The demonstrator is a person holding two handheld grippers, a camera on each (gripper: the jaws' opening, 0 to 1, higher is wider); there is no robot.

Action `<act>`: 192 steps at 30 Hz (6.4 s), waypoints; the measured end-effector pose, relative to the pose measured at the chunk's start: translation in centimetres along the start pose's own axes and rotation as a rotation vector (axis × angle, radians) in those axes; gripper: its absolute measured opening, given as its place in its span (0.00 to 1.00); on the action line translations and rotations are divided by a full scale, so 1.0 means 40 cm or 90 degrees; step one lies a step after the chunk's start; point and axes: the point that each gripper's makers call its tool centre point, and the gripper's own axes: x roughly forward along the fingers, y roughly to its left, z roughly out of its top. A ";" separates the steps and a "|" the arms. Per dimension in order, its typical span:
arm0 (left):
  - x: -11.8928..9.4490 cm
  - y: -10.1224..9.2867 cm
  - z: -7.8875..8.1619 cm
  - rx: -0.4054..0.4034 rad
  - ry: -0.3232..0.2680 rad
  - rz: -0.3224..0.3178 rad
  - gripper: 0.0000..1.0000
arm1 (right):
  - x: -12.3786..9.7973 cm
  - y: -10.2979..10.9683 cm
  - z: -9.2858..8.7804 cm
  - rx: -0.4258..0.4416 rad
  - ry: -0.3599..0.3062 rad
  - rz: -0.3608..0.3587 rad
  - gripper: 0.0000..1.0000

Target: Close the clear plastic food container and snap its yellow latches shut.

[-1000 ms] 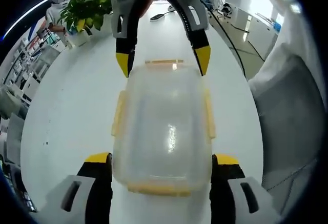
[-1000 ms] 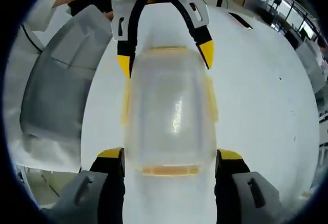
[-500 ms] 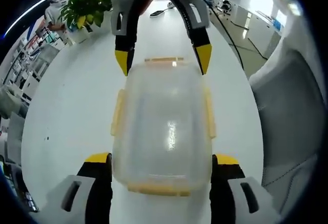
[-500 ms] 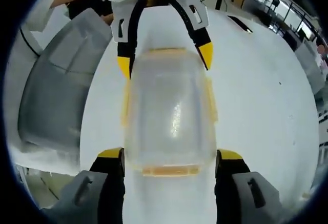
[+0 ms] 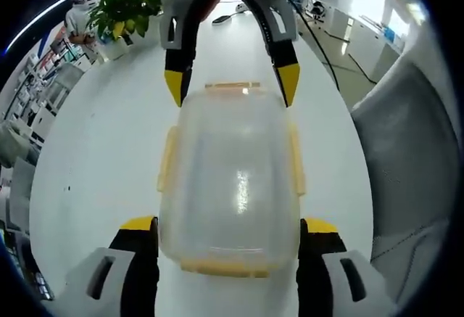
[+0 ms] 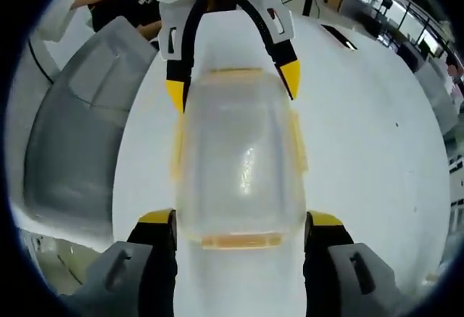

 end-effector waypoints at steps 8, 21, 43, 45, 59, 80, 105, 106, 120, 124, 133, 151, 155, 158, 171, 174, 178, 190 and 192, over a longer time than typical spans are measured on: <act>-0.004 0.007 -0.011 0.000 -0.003 -0.001 0.75 | 0.006 -0.001 0.012 0.001 0.011 -0.002 0.68; -0.002 0.045 -0.018 -0.002 -0.010 0.000 0.75 | 0.009 -0.039 0.022 0.001 0.003 -0.002 0.68; 0.009 0.150 -0.020 -0.005 -0.006 -0.001 0.75 | 0.006 -0.140 0.034 0.000 -0.003 -0.005 0.68; 0.011 0.161 -0.019 -0.004 -0.006 -0.002 0.75 | 0.006 -0.149 0.035 0.001 -0.005 -0.006 0.68; 0.020 0.218 -0.017 -0.004 -0.011 -0.005 0.75 | 0.005 -0.210 0.040 0.003 -0.006 -0.007 0.68; 0.021 0.247 -0.018 -0.010 -0.013 0.001 0.76 | 0.002 -0.247 0.031 0.019 -0.007 -0.011 0.68; 0.014 0.274 -0.015 -0.041 -0.031 0.013 0.83 | -0.005 -0.252 0.039 0.043 -0.026 -0.015 0.76; 0.010 0.275 -0.011 -0.040 -0.037 0.014 0.83 | -0.007 -0.252 0.040 0.044 -0.030 -0.017 0.76; -0.012 0.276 0.007 -0.049 -0.079 0.042 0.99 | -0.037 -0.245 0.043 0.065 -0.068 -0.041 0.97; -0.022 0.269 0.009 -0.068 -0.094 0.043 0.99 | -0.046 -0.237 0.055 0.071 -0.093 -0.043 0.97; -0.061 0.259 0.036 -0.121 -0.141 0.067 0.99 | -0.066 -0.231 0.056 0.098 -0.133 -0.069 0.99; -0.177 0.195 0.070 -0.179 -0.273 0.129 0.99 | -0.149 -0.147 0.074 0.156 -0.217 -0.145 0.99; -0.204 0.168 0.051 -0.177 -0.278 0.156 0.99 | -0.166 -0.141 0.080 0.181 -0.248 -0.168 0.98; -0.234 0.140 0.049 -0.189 -0.304 0.165 0.99 | -0.174 -0.121 0.085 0.194 -0.265 -0.183 0.98; -0.330 0.041 -0.020 -0.222 -0.362 0.223 0.99 | -0.199 0.008 0.101 0.236 -0.305 -0.232 0.93; -0.350 0.018 -0.049 -0.248 -0.367 0.246 0.99 | -0.204 0.042 0.115 0.245 -0.323 -0.247 0.93; -0.386 -0.011 -0.069 -0.282 -0.404 0.277 0.99 | -0.213 0.078 0.145 0.255 -0.355 -0.258 0.93; -0.463 -0.093 -0.129 -0.331 -0.475 0.335 0.99 | -0.199 0.182 0.201 0.275 -0.408 -0.279 0.91; -0.473 -0.104 -0.143 -0.330 -0.484 0.360 0.99 | -0.197 0.195 0.202 0.282 -0.415 -0.291 0.91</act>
